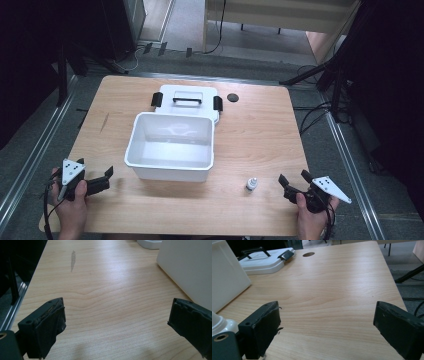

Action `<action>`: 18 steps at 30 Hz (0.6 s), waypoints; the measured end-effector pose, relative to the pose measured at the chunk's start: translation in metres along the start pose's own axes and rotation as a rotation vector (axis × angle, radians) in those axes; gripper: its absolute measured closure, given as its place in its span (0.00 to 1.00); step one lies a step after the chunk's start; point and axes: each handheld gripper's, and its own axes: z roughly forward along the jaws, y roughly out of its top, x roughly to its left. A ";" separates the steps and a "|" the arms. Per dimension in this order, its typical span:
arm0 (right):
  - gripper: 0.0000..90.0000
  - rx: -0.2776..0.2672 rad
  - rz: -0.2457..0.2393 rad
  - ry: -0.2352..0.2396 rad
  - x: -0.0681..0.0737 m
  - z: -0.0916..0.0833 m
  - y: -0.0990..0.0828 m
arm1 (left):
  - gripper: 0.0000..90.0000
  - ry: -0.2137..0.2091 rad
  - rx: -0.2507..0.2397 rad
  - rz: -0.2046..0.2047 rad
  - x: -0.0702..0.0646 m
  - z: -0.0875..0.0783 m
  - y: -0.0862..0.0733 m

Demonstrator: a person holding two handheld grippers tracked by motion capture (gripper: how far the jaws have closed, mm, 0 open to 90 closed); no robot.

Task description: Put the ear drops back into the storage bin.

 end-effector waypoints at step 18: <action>0.11 0.214 -0.185 0.039 0.023 -0.002 0.060 | 0.02 -0.003 -0.002 0.000 0.000 0.000 0.000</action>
